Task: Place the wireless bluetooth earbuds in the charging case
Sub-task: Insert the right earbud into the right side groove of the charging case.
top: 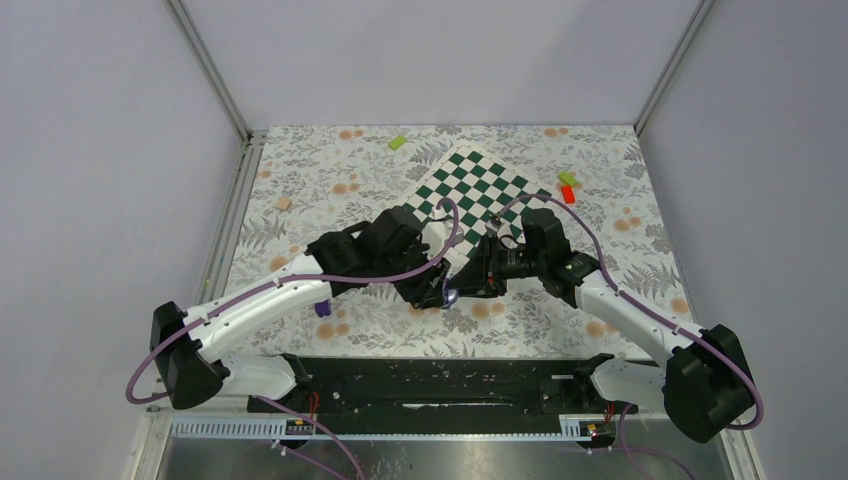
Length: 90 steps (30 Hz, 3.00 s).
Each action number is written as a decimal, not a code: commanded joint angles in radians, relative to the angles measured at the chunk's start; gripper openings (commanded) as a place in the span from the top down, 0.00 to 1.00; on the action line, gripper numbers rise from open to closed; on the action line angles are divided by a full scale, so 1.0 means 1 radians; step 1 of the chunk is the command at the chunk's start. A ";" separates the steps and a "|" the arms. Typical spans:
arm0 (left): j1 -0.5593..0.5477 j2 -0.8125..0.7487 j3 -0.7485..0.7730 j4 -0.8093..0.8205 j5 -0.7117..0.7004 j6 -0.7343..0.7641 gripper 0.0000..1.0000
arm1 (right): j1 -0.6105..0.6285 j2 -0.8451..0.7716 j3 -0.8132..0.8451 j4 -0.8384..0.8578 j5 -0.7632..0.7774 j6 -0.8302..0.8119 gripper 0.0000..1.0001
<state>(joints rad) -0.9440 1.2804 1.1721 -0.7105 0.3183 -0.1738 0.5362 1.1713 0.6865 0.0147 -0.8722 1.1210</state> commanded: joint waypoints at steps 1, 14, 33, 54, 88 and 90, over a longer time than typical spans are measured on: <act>-0.005 -0.003 0.049 0.018 -0.009 0.009 0.62 | -0.002 -0.021 0.002 0.051 0.005 0.010 1.00; -0.004 -0.006 0.063 0.027 -0.036 0.009 0.69 | -0.002 -0.015 -0.004 0.064 0.005 0.015 1.00; -0.005 -0.018 0.081 -0.041 0.042 0.141 0.75 | -0.004 -0.009 -0.022 0.172 -0.030 0.083 1.00; -0.004 0.005 0.107 -0.043 0.057 0.124 0.69 | -0.003 -0.020 -0.031 0.212 -0.034 0.111 1.00; 0.005 0.065 0.143 -0.028 -0.052 0.166 0.66 | -0.028 0.086 0.004 0.270 -0.062 0.122 1.00; 0.014 0.080 0.154 -0.028 -0.052 0.199 0.66 | -0.036 0.109 0.017 0.272 -0.072 0.120 1.00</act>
<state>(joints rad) -0.9421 1.3430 1.2659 -0.7704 0.2893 -0.0254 0.5156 1.2518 0.6426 0.2317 -0.8898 1.2369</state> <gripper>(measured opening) 0.344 0.329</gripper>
